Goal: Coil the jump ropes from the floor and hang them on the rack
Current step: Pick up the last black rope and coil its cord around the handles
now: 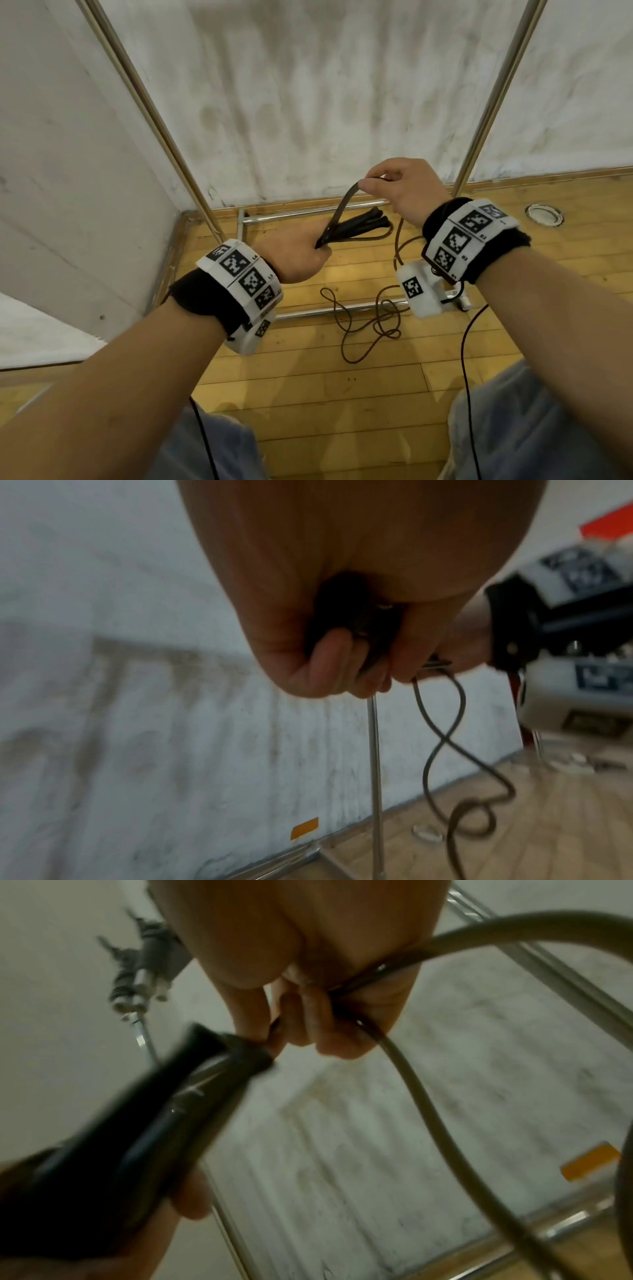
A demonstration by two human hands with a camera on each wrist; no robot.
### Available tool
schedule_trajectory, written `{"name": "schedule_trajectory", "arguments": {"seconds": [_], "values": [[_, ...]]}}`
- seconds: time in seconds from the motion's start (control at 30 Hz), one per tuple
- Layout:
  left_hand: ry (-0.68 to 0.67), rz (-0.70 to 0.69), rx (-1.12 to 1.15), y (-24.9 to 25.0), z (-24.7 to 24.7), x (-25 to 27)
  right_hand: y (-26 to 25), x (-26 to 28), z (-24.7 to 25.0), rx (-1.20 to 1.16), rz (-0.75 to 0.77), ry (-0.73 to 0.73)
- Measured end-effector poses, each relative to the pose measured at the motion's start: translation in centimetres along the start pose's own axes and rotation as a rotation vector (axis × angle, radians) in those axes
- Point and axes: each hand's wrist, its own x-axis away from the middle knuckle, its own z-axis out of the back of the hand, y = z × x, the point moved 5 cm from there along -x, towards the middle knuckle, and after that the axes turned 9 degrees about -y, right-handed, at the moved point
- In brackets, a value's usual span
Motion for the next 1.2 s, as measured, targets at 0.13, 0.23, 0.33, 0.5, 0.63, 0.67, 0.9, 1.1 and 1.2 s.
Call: {"name": "schedule_trajectory", "arguments": {"seconds": [0.13, 0.23, 0.33, 0.5, 0.63, 0.67, 0.9, 1.1, 1.2], "values": [[0.060, -0.119, 0.225, 0.5, 2.6, 0.9, 1.3, -0.1, -0.4, -0.154, -0.079, -0.075], [0.191, -0.093, 0.373, 0.2, 3.9, 1.3, 1.3, 0.2, -1.6, -0.112, -0.102, -0.136], [0.356, -0.046, 0.517, -0.3, 4.5, 1.4, 0.7, 0.8, -2.9, 0.078, -0.087, -0.164], [0.590, 0.039, 0.520, -1.3, 5.2, 1.4, -0.8, 2.1, -6.6, 0.253, -0.059, -0.292], [0.666, 0.154, 0.507, -2.3, 4.9, 0.7, -2.5, 2.8, -8.2, 0.294, 0.011, -0.327], [0.662, 0.170, 0.488, -2.5, 4.8, 0.6, -3.0, 2.9, -8.3, 0.309, 0.042, -0.336], [0.633, 0.199, 0.385, -3.1, 4.3, -0.2, -4.8, 3.4, -8.1, 0.374, 0.182, -0.339], [0.663, 0.200, 0.426, -3.9, 4.5, -0.9, -5.5, 3.8, -8.2, 0.369, 0.220, -0.317], [0.688, 0.180, 0.432, -4.1, 4.4, -1.0, -5.6, 3.7, -7.5, 0.343, 0.215, -0.286]]}}
